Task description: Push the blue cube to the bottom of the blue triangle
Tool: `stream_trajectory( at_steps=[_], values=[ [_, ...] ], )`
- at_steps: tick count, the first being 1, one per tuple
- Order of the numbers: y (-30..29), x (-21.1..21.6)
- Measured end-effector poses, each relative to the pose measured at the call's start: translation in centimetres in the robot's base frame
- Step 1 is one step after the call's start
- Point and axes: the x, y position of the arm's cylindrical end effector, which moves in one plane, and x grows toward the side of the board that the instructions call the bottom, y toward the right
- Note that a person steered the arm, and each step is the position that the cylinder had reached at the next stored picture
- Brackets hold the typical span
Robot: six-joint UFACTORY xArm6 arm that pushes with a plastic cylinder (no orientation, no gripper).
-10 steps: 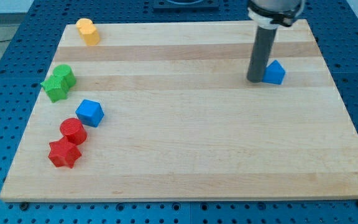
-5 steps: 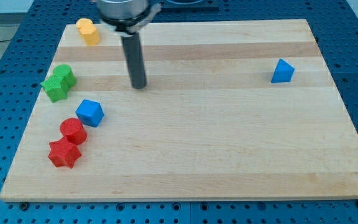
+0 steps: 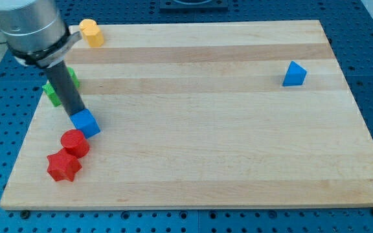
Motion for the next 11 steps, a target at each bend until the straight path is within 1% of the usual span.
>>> stream_trajectory(
  at_steps=[1, 2, 3, 4, 6, 7, 8, 10, 11],
  values=[
    [-0.9, 2.3],
    [-0.1, 3.3],
    [1.6, 2.7],
    [5.1, 2.7],
    [14.6, 2.7],
    [18.4, 2.8],
    [21.1, 2.6],
    [28.4, 2.3],
    [31.6, 1.1]
  ],
)
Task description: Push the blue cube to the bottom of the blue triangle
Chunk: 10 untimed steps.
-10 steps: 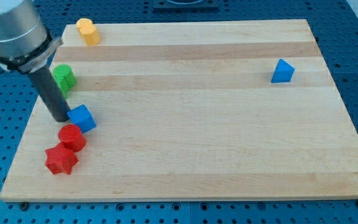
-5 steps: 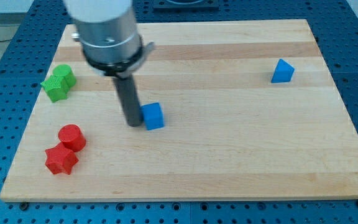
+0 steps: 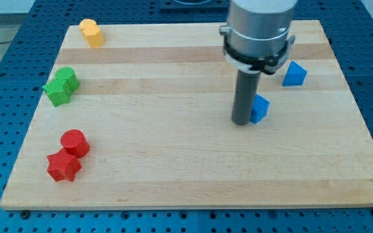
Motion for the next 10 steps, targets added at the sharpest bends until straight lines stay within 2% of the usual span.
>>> stream_trajectory(
  at_steps=[2, 5, 7, 10],
  values=[
    [4.9, -2.3],
    [8.1, -1.7],
    [8.5, -3.5],
    [7.2, -3.5]
  ],
)
